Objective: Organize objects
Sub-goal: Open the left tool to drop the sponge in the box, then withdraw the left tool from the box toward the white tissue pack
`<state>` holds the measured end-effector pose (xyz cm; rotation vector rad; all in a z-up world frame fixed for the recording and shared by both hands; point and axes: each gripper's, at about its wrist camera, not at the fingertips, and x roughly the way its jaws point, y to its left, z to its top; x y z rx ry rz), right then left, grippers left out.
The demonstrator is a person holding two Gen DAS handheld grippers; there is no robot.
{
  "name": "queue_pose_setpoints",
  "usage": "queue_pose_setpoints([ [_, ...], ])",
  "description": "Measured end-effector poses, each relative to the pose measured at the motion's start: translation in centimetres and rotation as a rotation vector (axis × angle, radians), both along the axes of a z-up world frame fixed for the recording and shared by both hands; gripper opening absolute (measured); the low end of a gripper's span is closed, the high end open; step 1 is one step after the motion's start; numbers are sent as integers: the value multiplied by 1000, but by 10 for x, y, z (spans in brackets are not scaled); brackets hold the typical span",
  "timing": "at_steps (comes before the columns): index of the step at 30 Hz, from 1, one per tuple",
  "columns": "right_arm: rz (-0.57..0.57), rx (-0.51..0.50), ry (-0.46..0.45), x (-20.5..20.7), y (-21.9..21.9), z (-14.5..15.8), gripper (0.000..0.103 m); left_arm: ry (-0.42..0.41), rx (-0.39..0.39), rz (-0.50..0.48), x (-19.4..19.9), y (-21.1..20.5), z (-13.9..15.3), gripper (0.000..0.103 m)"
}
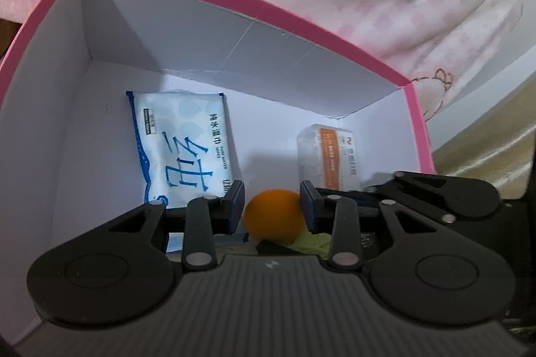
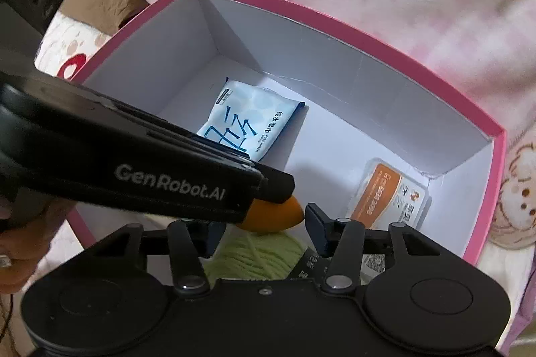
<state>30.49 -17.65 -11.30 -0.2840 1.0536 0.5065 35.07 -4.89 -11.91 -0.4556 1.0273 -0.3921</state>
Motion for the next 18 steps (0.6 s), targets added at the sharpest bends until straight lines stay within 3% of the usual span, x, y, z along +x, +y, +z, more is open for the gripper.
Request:
queue_pose_setpoints([
  [6,-39,56,-51,-17,-15,23,65,-20,44,-40,-6,-5,15,36],
  [13,-40,98,-167,-69,-33,78,65,-89,168,-121,-42,-9,72,46],
  [18,-57,120,-213,-107,-40,114,65,-104,193,-136,-79,-4,116,55],
])
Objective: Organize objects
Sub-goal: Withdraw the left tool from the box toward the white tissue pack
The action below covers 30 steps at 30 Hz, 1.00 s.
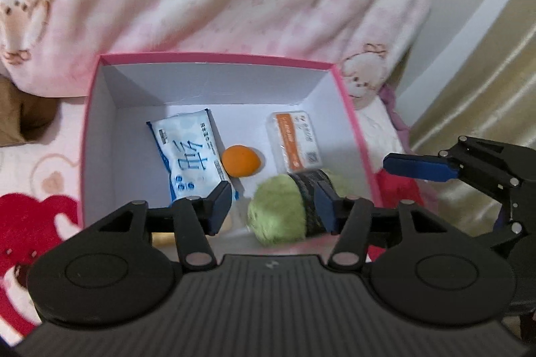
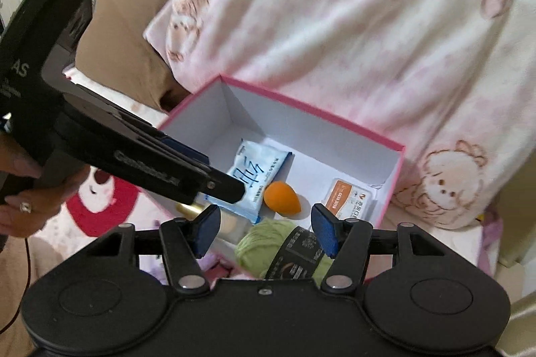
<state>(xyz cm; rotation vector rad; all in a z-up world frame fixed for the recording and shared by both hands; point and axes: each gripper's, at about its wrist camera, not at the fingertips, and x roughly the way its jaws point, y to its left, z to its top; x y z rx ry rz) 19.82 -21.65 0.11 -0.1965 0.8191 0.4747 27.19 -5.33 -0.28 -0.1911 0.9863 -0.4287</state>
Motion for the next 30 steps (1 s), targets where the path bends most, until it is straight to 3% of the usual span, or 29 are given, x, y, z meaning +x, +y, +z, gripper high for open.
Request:
queue_pose_setpoints([
  [6,-27,46,18,-35,-4,24,65,-17,108,-34,-48,-2,44,58],
  [12,-31,99,46,-71,-11,41,67,-35,127,-60,-90,7,82,63],
  [15,-24,124,60,-90,-12,39,68,-56,147,-80,-108,4,86,65],
  [24,2,153,76,-133,-10,2,69,-79,131,-67,-149,2,52,65],
  [30,-10,146,99,-134,-9,-43,69,-29,82,-104,-147,-22,0,63],
])
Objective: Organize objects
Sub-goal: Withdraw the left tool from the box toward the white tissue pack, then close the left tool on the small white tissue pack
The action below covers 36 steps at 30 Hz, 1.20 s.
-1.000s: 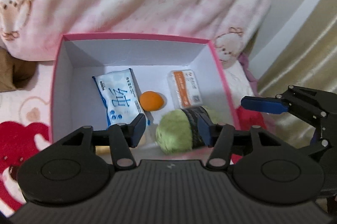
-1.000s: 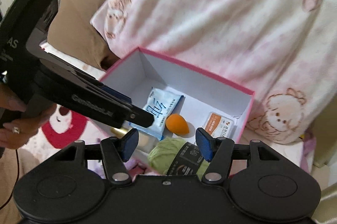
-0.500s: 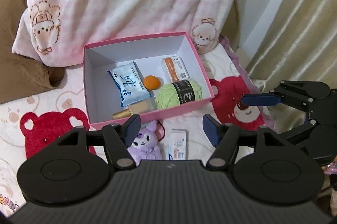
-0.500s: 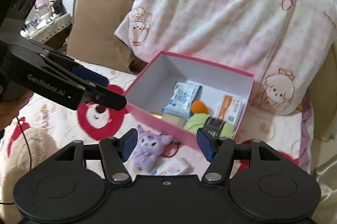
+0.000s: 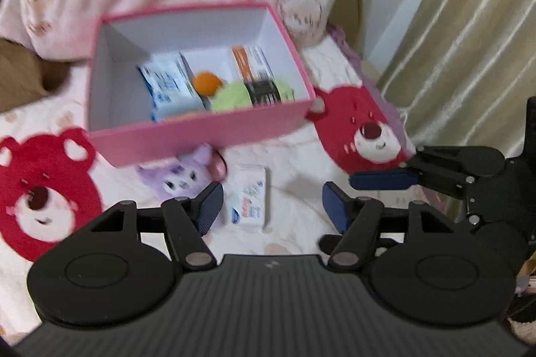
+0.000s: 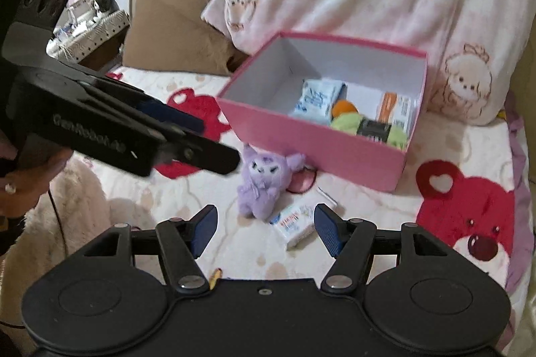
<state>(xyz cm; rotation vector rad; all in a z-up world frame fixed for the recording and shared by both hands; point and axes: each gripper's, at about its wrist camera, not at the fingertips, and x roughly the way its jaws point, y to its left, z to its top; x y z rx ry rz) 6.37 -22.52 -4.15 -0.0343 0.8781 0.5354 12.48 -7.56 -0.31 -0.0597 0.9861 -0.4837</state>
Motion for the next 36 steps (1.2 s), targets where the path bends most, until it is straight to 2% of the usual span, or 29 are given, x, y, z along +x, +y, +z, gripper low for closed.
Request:
queue_pose_setpoints([
  [7,16,-41,11,16,12,-35,69,61,-18,35,23,-11,-51,61],
  [10,28,-51,39,26,18,-50,69,70,-18,41,31,-11,-69,57],
  [13,12,-49,49,32,25,-68,69,102,-46,59,42,-7,-88,48],
  [17,-92,-28,54,35,30,-96,69,116,-14,53,47,-14,-113,43],
  [20,-101,-72,41,37,37,-107,70,132,-2,58,51,-18,-127,40],
  [24,-111,-64,68,43,36,-116,72,124,36,108,56,-19,-141,40],
  [29,-110,-20,125,43,31,-118,73,203,-90,107,55,-13,-150,39],
  [32,-113,-30,131,40,31,-119,75,238,-142,110,53,-12,-153,36],
  [34,-129,-40,140,42,31,-124,76,259,-158,122,52,-12,-157,35],
  [36,-153,-60,154,45,31,-129,76,247,-140,121,50,-15,-156,33],
])
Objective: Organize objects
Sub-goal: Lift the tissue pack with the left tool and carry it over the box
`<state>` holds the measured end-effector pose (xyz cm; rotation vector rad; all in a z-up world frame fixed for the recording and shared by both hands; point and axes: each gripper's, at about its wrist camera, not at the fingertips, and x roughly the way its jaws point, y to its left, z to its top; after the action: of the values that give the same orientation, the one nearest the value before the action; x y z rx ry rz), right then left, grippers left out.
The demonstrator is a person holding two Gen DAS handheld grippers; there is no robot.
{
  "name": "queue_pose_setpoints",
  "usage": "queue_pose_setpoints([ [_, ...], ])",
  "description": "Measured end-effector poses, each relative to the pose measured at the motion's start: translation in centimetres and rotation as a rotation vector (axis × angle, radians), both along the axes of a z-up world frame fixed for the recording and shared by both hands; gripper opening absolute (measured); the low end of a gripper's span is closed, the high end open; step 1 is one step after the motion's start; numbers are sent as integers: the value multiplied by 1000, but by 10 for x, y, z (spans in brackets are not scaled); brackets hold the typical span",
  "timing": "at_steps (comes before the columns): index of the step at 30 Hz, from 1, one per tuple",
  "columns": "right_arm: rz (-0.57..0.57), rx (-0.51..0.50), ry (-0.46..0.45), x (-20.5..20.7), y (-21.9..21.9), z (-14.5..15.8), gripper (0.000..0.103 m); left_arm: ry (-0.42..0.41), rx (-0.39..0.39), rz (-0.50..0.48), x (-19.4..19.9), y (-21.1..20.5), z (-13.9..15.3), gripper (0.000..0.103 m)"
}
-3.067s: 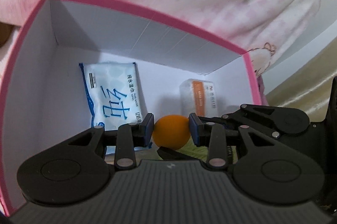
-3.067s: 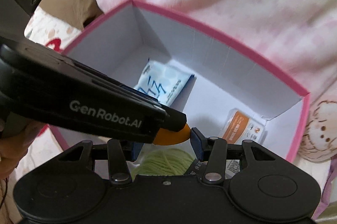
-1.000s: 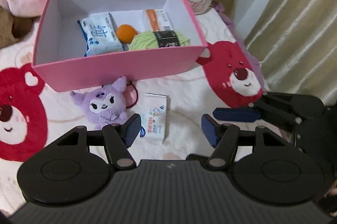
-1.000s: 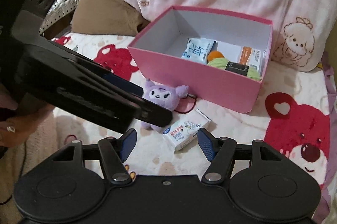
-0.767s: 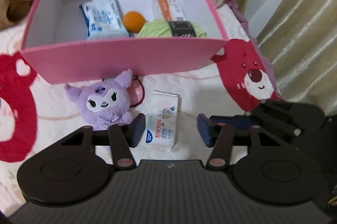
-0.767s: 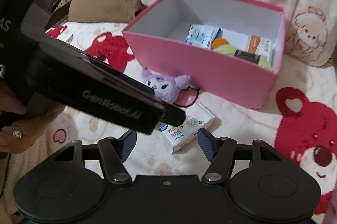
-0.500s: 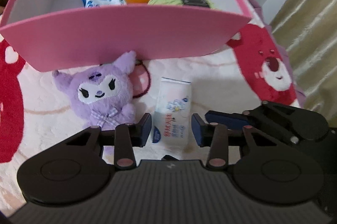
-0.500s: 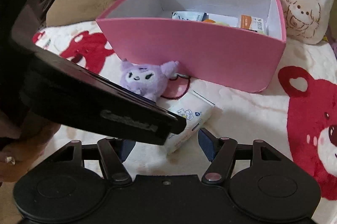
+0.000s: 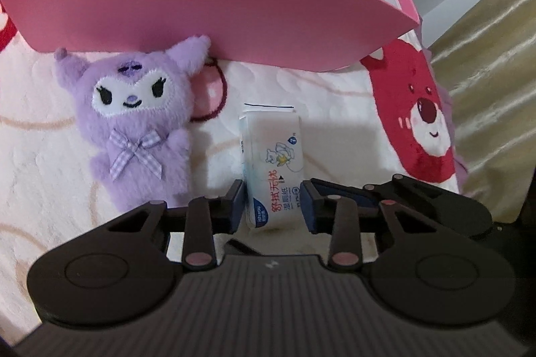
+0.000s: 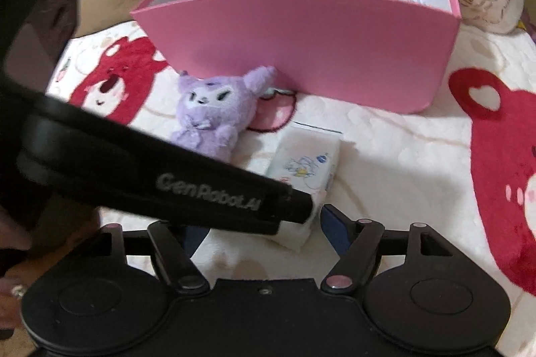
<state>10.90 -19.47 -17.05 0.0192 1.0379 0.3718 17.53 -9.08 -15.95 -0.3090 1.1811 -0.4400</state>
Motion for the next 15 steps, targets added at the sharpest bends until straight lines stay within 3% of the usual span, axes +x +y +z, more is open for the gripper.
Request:
queue_pose_setpoints([
  [2,-5,-23,-3,1,-1,-3,72,-7,7,-1,0,-2,1,33],
  [3,-4,-43,-7,0,0,-4,62,-12,10,1,-1,-2,1,32],
  [5,14,-61,-21,-2,2,-3,52,-29,16,7,-1,-4,0,31],
  [15,-16,-19,-27,-25,-3,18,50,-70,18,13,-24,-2,18,30],
])
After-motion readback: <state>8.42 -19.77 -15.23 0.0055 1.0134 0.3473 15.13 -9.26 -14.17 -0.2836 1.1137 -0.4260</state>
